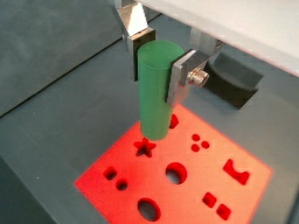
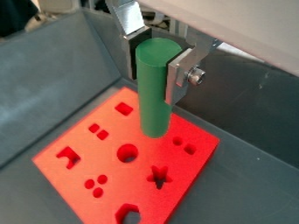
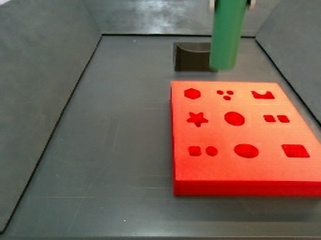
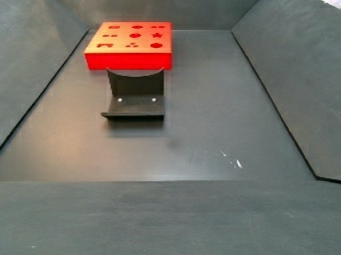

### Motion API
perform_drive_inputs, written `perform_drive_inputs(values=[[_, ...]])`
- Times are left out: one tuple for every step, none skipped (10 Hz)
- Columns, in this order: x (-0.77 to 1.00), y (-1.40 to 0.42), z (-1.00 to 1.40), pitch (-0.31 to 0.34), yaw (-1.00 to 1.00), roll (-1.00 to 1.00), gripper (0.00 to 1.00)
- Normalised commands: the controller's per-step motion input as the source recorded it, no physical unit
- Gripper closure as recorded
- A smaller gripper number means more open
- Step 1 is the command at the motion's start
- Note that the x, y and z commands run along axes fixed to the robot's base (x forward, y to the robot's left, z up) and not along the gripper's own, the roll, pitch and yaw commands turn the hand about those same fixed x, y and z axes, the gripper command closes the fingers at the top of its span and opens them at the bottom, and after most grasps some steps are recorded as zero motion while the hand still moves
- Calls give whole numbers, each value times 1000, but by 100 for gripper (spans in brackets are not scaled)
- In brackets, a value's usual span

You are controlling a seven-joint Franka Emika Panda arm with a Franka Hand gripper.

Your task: Insert the round object.

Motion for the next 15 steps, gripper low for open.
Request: perform_drive_inputs(values=[[903, -54, -640, 290, 0, 19, 100], [983, 0, -549, 279, 0, 69, 100], [1000, 0, -163, 183, 0, 149, 100], [1000, 0, 0, 139, 0, 149, 100], [1000, 0, 174, 120, 0, 120, 100], [1000, 0, 189, 124, 0, 131, 100], [1000, 37, 86, 170, 26, 204, 100], [986, 0, -51, 261, 0, 201, 100], [974, 0, -169, 274, 0, 201, 100], [1000, 0, -103, 219, 0, 169, 100], [1000, 0, -80, 46, 86, 0, 100], [1000, 0, -97, 0, 151, 0, 100], [1000, 100, -183, 0, 180, -23, 100], [1000, 123, -317, 0, 174, -74, 100], [1000, 109, -317, 0, 166, -74, 100]])
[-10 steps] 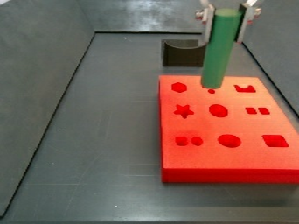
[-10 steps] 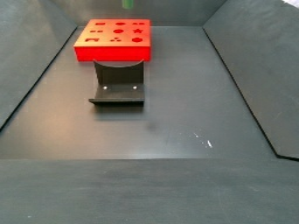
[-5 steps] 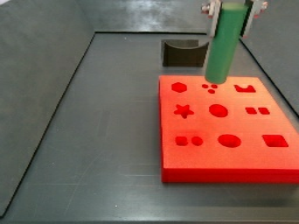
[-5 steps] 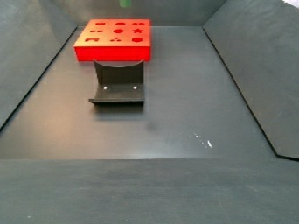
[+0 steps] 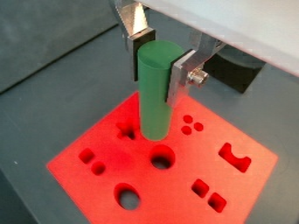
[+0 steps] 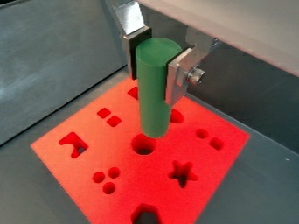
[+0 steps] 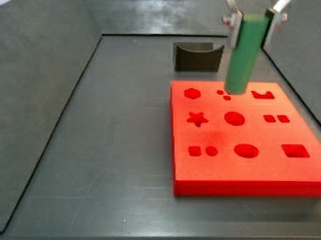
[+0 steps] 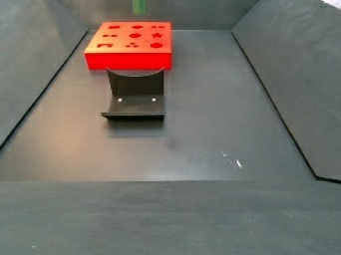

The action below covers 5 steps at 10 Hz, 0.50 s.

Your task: Insert the round object.

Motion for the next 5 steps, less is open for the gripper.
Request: perform_drive_inputs(values=[[1000, 83, -277, 0, 169, -53, 100], [1000, 46, -214, 0, 180, -20, 100], [914, 0, -100, 0, 283, 0, 100], [631, 0, 0, -43, 437, 169, 100], [520, 0, 34, -89, 474, 226, 100]])
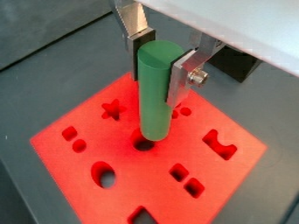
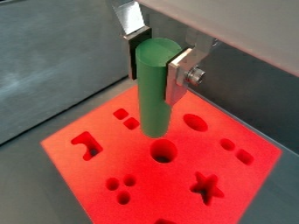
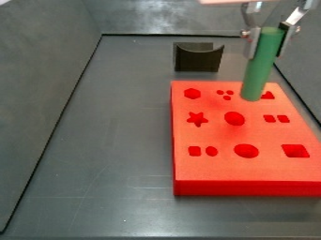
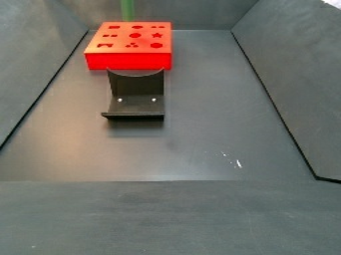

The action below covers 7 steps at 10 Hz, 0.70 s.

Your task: Insert the round object.

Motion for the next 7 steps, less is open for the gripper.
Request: perform_drive_inputs(values=[[543, 0, 29, -80, 460, 223, 100], [443, -200, 0, -14, 460, 386, 100], [0, -351, -111, 0, 206, 356, 100], [-151, -226, -149, 0, 3, 207, 100], [-194, -54, -151, 0, 0, 117, 100], [-143, 0, -160, 0, 0, 99, 100], [-163, 154, -183, 0, -40, 81, 100]])
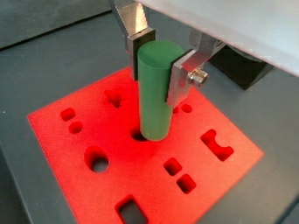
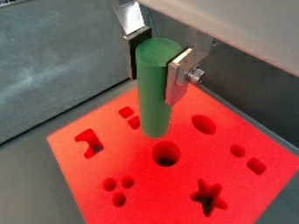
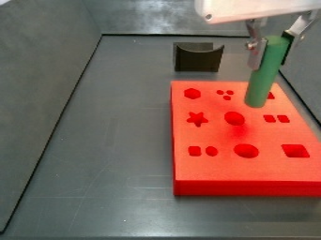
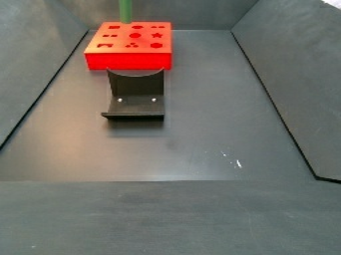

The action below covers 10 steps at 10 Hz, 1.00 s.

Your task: Insert the round object.

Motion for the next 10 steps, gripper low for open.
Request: perform_drive_inputs(values=[[-146, 46, -146, 0, -20, 16, 100], [-140, 0, -183, 0, -6, 0, 100], [-117, 0, -271, 0, -14, 6, 100], [-49, -106, -297, 0, 0, 0, 100], [0, -71, -326, 0, 0, 0, 100], [0, -57, -303, 0, 0, 0, 100], [0, -26, -291, 0, 0, 0, 100], [0, -9, -266, 0, 0, 0, 100], [0, 0, -249, 0, 0, 0, 100], [0, 0, -271, 0, 0, 29, 100]])
